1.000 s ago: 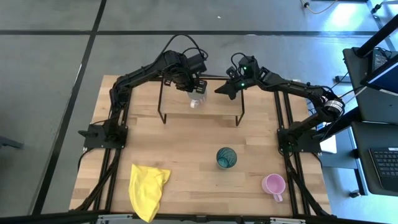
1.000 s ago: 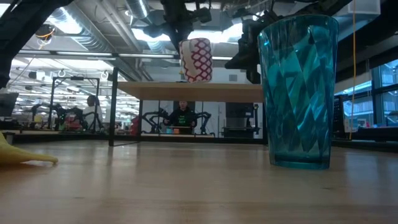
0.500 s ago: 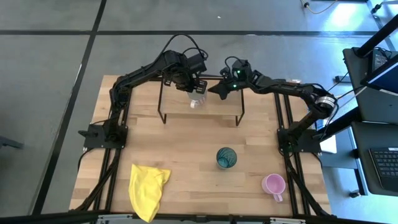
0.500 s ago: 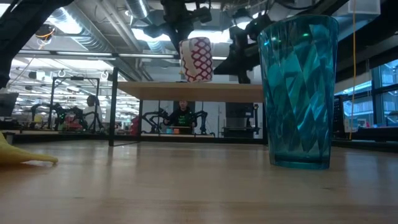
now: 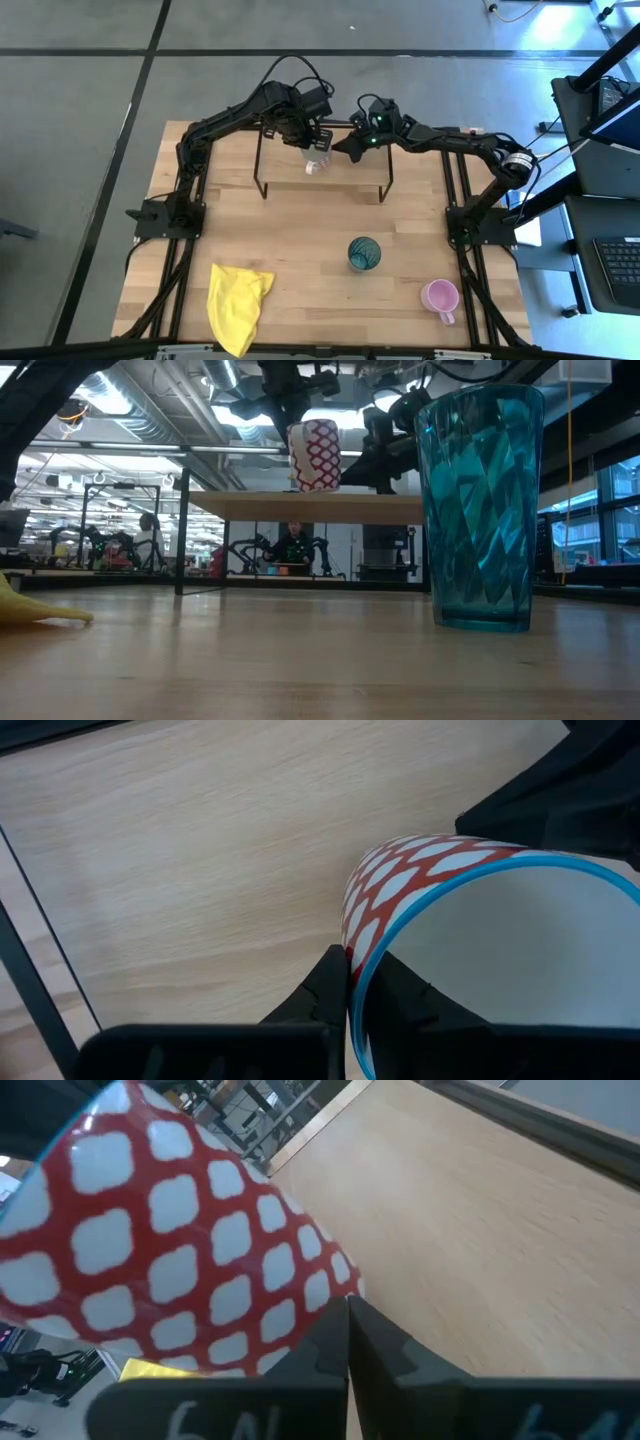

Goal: Stack small to large cups/mugs on shelf
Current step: Put the white/red mug on the shelf

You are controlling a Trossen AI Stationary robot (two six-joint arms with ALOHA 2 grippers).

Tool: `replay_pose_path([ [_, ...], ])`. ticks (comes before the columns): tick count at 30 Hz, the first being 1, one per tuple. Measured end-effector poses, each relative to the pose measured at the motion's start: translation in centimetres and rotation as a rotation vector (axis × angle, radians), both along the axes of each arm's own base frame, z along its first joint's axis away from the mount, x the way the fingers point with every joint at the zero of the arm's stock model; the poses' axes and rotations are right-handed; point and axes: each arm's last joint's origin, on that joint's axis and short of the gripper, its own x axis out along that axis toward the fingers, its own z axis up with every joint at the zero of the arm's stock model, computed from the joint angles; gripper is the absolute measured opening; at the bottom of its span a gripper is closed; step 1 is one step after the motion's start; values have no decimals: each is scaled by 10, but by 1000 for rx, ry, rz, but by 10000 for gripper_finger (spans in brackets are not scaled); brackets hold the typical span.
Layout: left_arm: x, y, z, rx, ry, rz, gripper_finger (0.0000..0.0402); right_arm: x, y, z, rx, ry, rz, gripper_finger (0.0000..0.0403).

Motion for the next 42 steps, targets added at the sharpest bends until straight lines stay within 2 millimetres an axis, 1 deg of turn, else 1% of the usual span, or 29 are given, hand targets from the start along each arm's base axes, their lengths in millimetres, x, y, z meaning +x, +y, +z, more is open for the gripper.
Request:
replay_pose_path([
  [15, 1, 1, 0, 23, 0, -40, 23, 0, 0, 0, -1, 1, -1, 4],
  [23, 9, 2, -15, 6, -1, -89, 25, -1, -4, 5, -30, -27, -25, 4],
  [30, 11, 1, -16, 16, -12, -104, 27, -3, -7, 5, -30, -25, -36, 4],
  [42, 12, 2, -17, 16, -17, -105, 70, -3, -7, 4, -33, -22, -32, 4],
])
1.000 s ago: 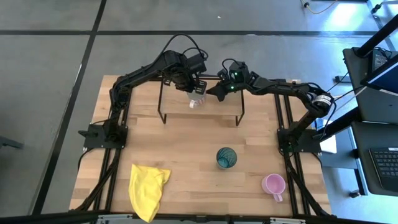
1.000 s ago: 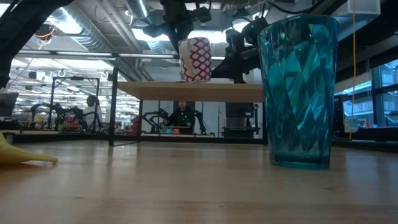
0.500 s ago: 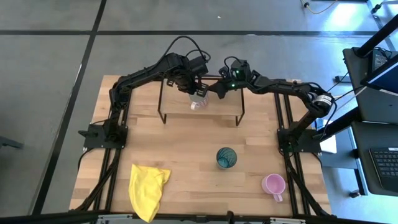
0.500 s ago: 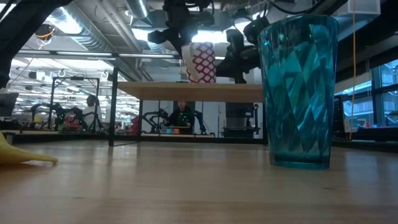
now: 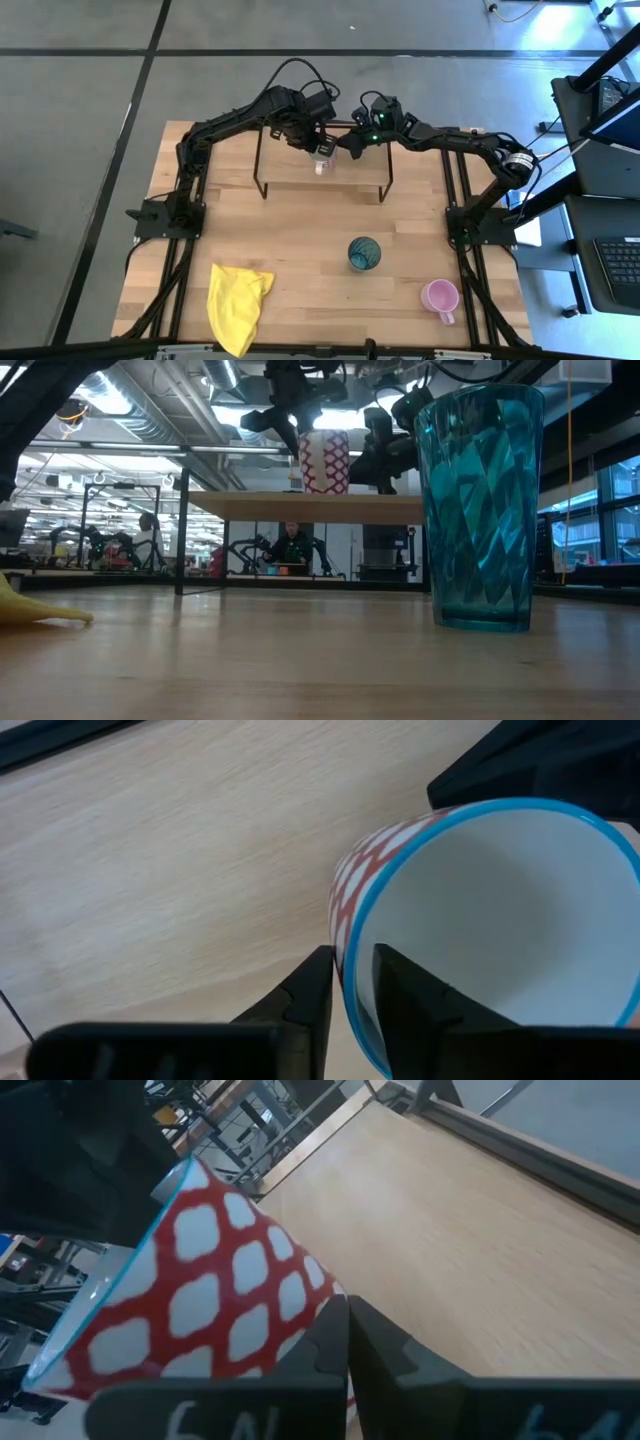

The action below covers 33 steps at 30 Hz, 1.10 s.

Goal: Stack small to large cups/mugs on shelf
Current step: Put the white/red mug on the shelf

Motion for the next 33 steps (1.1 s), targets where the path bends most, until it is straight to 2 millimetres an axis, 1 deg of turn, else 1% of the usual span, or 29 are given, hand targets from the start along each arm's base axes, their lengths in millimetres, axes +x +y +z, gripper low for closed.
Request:
replay_pose_path([
  [6, -2, 0, 3, -26, -29, -11, 74, -1, 1, -3, -7, 25, 9, 4],
  [11, -7, 0, 16, -9, -92, -9, 75, -2, 0, -3, -11, 27, 8, 4],
  [13, -8, -1, 18, -2, -98, -6, 75, -2, 0, -3, -11, 26, 7, 4],
  [20, -12, -2, 21, 2, -92, -7, 75, -3, -2, -3, -14, 29, 4, 4],
  [24, -15, -3, 24, 5, -94, -10, 75, -5, -2, -6, -13, 60, 12, 4],
  [28, -21, -5, 28, 9, -81, -10, 75, -10, -5, -10, -10, 96, 43, 4],
  [33, -21, -5, 29, 24, -77, -22, 75, -13, -5, -10, 9, 91, 87, 4],
])
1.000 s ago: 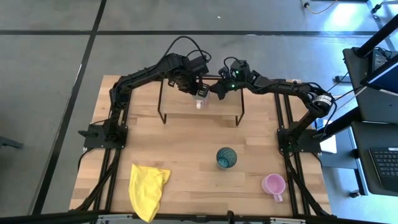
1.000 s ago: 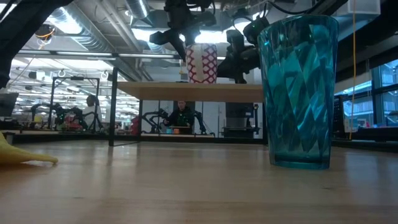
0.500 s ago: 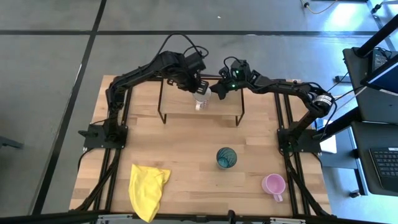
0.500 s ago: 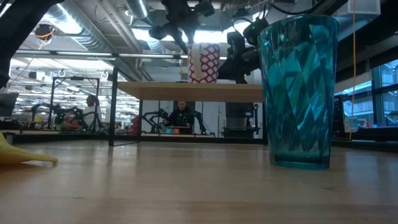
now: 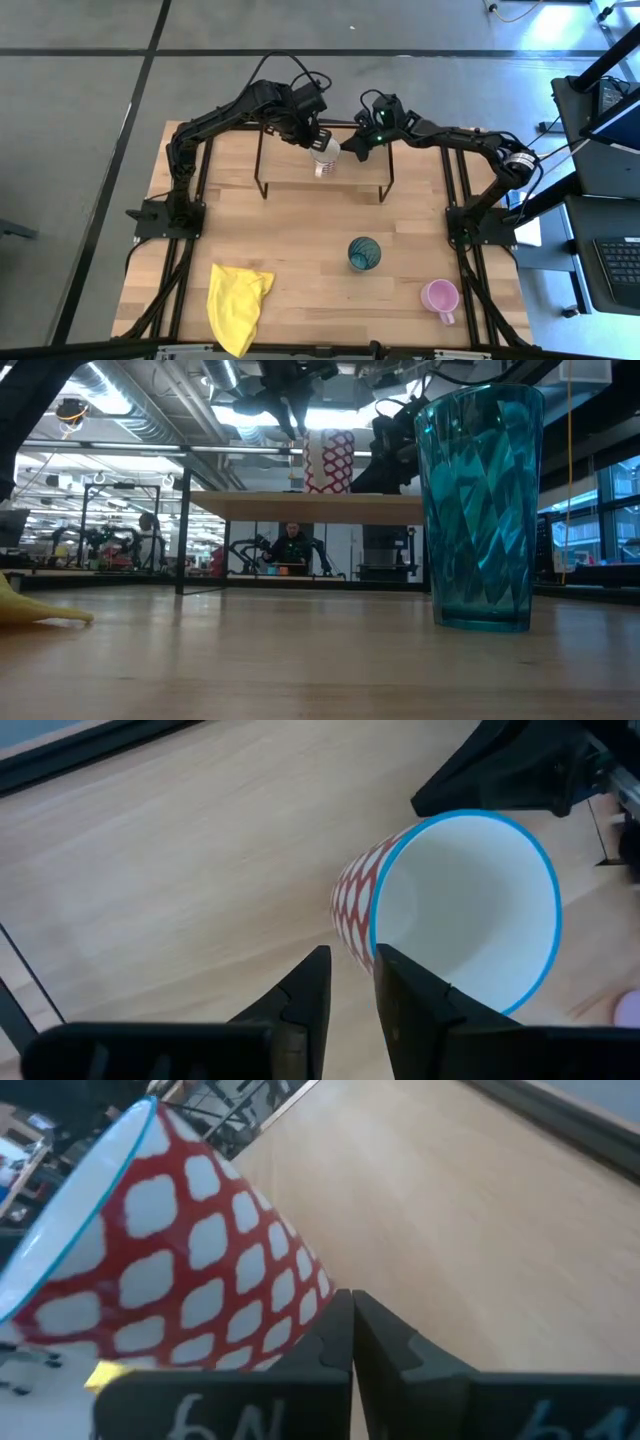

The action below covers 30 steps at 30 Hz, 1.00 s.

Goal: Stack small to large cups/mugs on shelf
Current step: Put the white/red mug on the shelf

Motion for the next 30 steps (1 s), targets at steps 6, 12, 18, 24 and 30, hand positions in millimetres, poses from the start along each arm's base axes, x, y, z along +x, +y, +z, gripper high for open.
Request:
replay_pose_path([
  [6, 0, 0, 0, 6, 7, -16, 75, -6, 6, 3, 4, 23, 45, 4],
  [12, -1, 2, 0, 12, 10, -23, 75, -12, 12, 11, -42, 28, 85, 4],
  [18, -1, 2, 0, 15, 12, -31, 75, -8, 22, 15, -29, -4, 158, 4],
  [24, -1, 3, 0, 25, 17, -29, 75, 0, 35, 15, -24, -14, 215, 4],
  [30, -1, 3, 0, 30, 19, -35, 75, 3, 41, 16, -27, -20, 233, 4],
])
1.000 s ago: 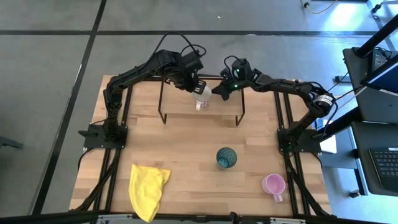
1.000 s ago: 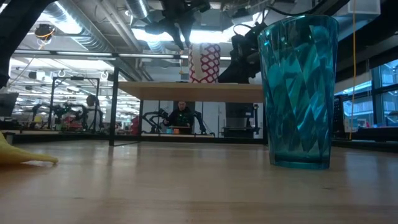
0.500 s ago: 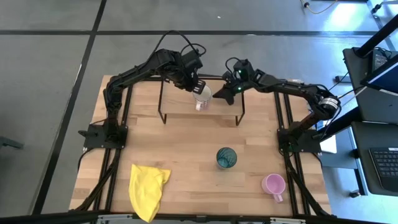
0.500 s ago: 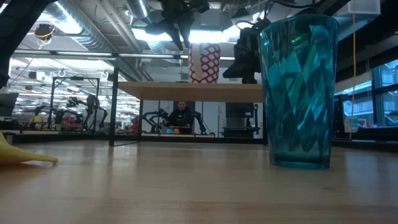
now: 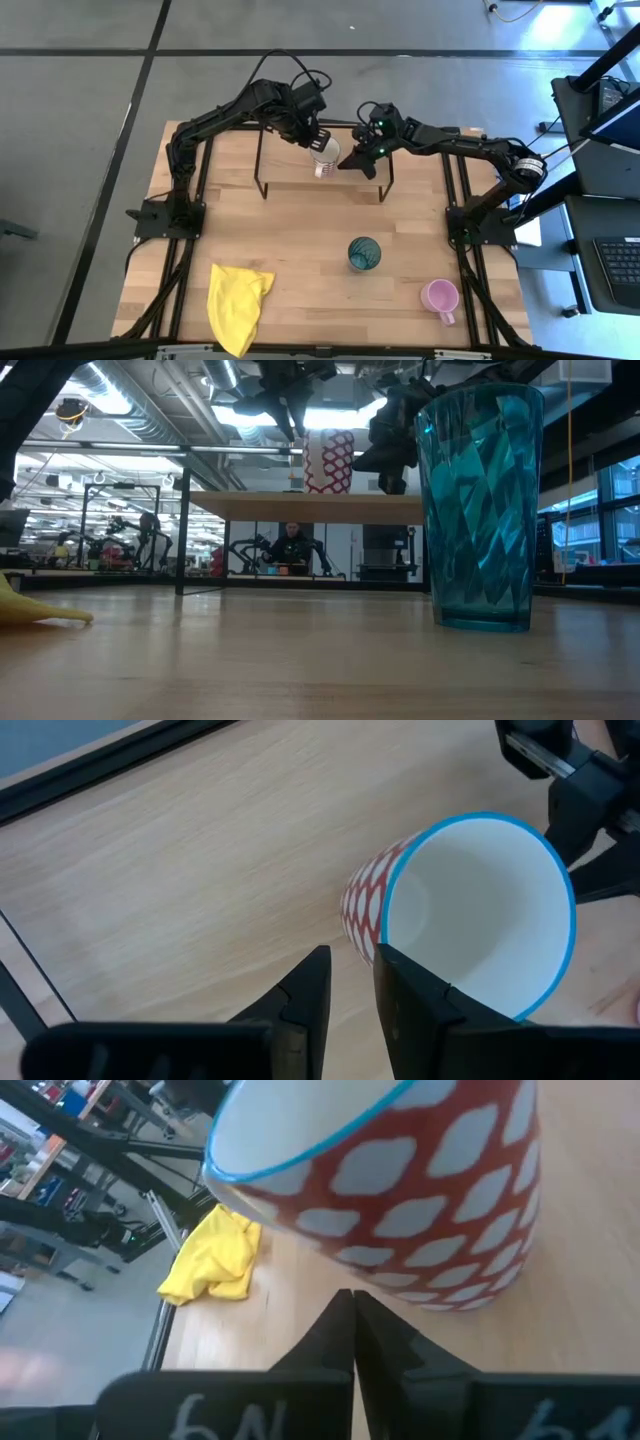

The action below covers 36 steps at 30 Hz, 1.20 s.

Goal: Stack small to large cups/mugs on shelf
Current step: Put the white/red mug on the shelf

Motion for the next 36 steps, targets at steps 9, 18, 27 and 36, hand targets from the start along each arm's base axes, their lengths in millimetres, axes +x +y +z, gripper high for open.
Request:
replay_pose_path([
  [9, 1, -3, 0, 9, 4, -6, 75, 1, -2, 0, -21, 17, -71, 4],
  [18, 2, -5, 0, 8, 4, -11, 75, 1, -5, 1, -49, 16, -112, 4],
  [27, 4, -9, 0, 8, 3, -21, 75, -1, -10, 2, -76, 20, -168, 4],
  [36, 4, -11, 0, 5, 8, -28, 75, -5, -21, 3, -63, 8, -215, 4],
])
